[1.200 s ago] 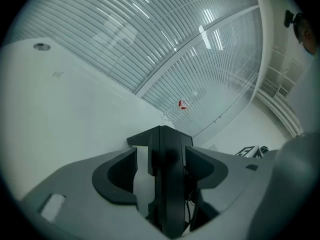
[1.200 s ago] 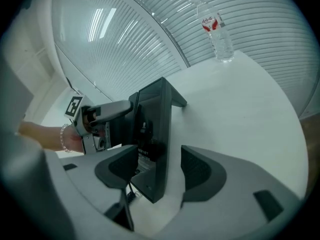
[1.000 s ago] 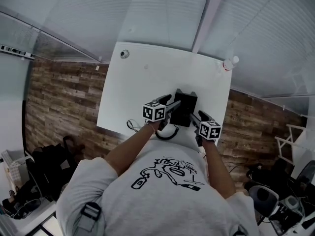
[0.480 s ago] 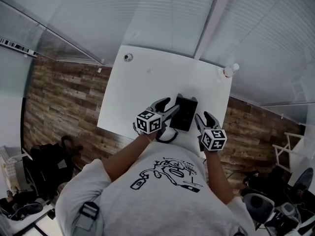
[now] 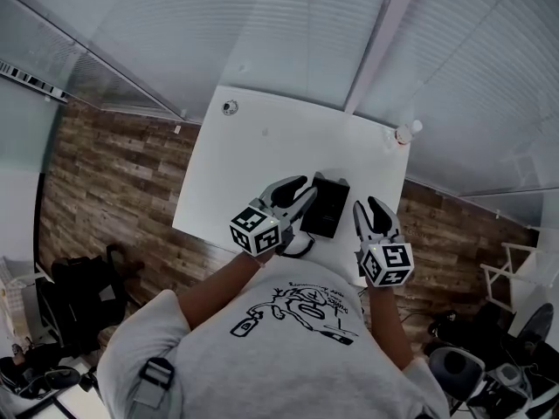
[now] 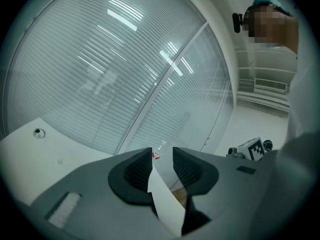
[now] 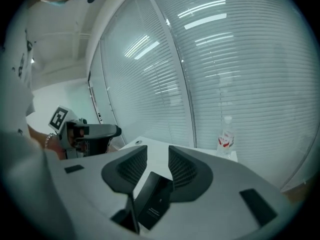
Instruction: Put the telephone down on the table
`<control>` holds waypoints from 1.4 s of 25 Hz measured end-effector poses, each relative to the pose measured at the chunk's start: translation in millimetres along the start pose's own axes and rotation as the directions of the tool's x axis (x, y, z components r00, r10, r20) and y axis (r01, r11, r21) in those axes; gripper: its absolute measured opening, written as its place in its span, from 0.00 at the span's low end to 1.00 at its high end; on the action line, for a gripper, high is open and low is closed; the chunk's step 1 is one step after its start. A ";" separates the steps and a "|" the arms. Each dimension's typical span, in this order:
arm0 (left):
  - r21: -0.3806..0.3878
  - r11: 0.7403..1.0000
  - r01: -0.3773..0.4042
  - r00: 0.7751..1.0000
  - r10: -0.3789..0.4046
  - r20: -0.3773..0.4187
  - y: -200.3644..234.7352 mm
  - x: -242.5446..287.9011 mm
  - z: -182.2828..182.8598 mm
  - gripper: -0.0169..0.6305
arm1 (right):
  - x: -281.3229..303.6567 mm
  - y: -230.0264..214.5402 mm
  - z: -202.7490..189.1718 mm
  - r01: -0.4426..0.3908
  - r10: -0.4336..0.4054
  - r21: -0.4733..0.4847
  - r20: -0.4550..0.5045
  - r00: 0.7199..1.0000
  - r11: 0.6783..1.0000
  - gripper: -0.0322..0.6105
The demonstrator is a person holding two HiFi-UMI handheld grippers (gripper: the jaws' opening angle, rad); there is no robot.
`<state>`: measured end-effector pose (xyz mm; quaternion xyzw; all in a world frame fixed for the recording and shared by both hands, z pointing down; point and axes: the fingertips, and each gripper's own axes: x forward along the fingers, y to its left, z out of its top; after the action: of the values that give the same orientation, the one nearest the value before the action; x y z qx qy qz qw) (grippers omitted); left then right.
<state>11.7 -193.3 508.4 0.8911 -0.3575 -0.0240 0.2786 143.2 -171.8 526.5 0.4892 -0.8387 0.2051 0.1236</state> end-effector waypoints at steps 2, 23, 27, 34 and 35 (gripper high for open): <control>0.018 1.000 0.009 1.000 -0.010 0.023 -13.9 -6.7 16.4 0.21 | -7.0 9.3 14.9 -0.012 0.013 -0.009 0.018 1.000 1.000 0.23; 0.239 0.967 0.085 0.989 -0.111 0.100 -103.1 -35.1 95.9 0.15 | -62.5 68.4 112.5 -0.007 0.044 -0.202 0.178 0.983 0.979 0.18; 0.232 0.969 0.087 0.988 -0.113 0.103 -105.0 -34.8 98.6 0.15 | -64.0 70.6 117.9 -0.007 0.047 -0.214 0.181 0.982 0.977 0.18; 0.232 0.969 0.083 0.989 -0.108 0.097 -107.4 -37.8 97.3 0.15 | -67.5 73.6 116.2 -0.004 0.045 -0.226 0.177 0.983 0.974 0.18; 0.230 0.970 0.082 0.989 -0.107 0.099 -107.3 -38.6 97.3 0.15 | -67.8 73.7 115.4 -0.003 0.044 -0.227 0.176 0.983 0.974 0.18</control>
<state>26.4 -151.6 365.1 0.9302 -0.3300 -0.0457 0.1542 111.5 -141.0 380.3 0.4786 -0.8700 0.0650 0.0996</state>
